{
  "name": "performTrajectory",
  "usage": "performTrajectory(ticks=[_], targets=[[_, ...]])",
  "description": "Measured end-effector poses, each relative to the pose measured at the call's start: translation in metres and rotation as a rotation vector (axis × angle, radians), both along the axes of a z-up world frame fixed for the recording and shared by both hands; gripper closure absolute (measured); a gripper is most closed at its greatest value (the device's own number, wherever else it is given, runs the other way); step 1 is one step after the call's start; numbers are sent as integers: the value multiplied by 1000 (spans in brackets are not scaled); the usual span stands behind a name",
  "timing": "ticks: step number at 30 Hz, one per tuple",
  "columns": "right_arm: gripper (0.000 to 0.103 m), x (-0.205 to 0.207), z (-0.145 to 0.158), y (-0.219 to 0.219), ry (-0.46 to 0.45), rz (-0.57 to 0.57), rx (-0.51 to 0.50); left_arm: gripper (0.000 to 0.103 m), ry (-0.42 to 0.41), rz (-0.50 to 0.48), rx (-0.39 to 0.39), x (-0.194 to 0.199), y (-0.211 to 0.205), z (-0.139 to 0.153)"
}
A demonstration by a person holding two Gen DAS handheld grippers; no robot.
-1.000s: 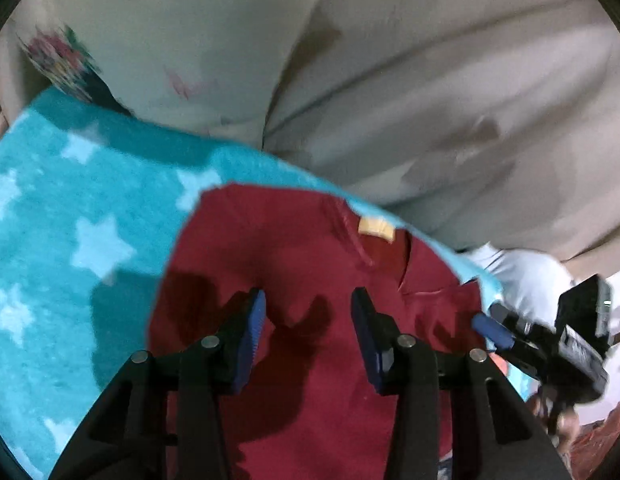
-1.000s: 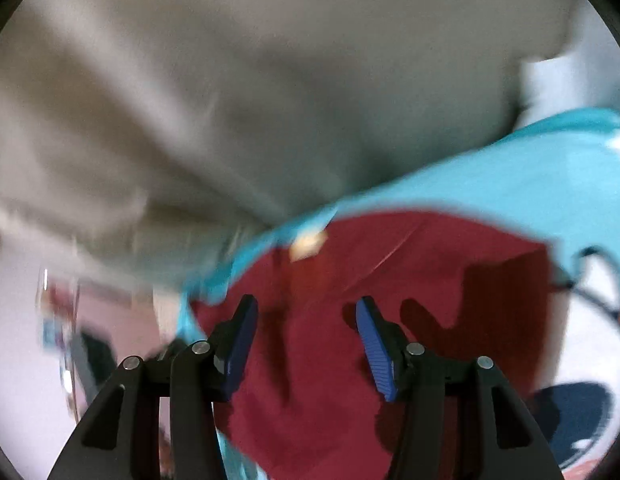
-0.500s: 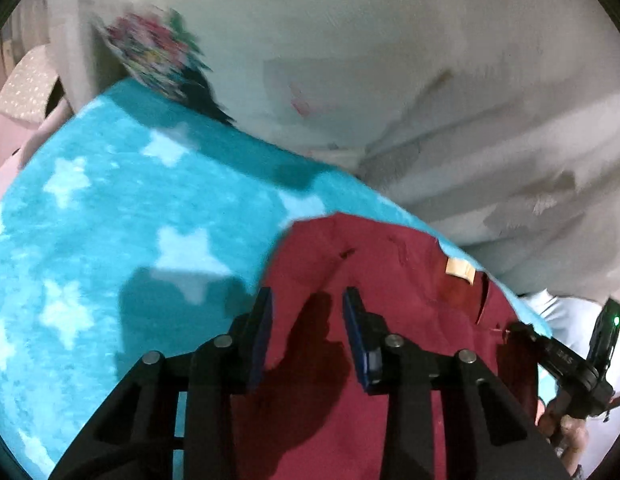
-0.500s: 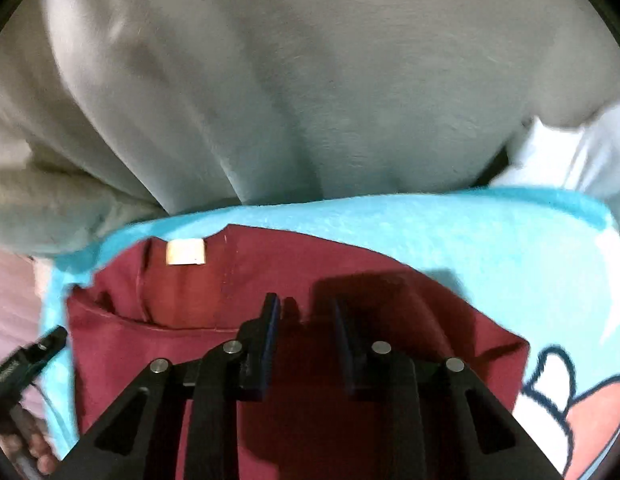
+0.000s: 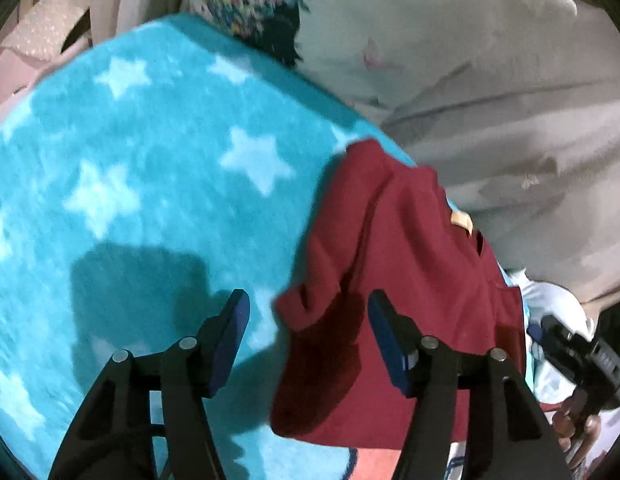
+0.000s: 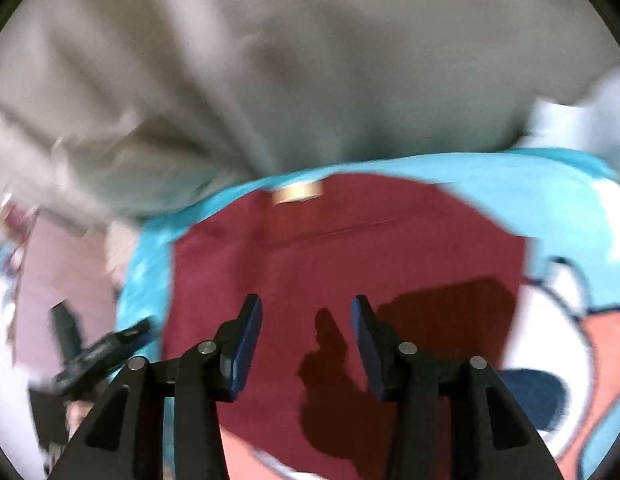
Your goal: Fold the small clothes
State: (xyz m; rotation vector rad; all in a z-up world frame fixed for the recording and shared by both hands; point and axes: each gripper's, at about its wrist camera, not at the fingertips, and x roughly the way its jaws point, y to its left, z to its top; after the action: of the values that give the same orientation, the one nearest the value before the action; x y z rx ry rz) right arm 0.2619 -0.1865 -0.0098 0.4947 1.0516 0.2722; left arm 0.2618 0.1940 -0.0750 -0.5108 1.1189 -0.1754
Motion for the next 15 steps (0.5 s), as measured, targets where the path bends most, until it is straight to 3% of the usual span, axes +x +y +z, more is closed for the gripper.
performTrajectory(ticks=[6, 7, 9, 10, 15], targets=[[52, 43, -22, 93, 56, 223, 105, 34, 20, -15, 3, -14, -20, -17], [52, 47, -25, 106, 62, 251, 104, 34, -6, -15, 25, -20, -24, -16], [51, 57, -33, 137, 79, 313, 73, 59, 0, -38, 49, -24, -30, -17], [51, 65, -38, 149, 95, 323, 51, 77, 18, -46, 19, -24, -31, -19], [45, 87, -56, 190, 179, 306, -50, 85, 10, -73, -54, -25, -25, -23]])
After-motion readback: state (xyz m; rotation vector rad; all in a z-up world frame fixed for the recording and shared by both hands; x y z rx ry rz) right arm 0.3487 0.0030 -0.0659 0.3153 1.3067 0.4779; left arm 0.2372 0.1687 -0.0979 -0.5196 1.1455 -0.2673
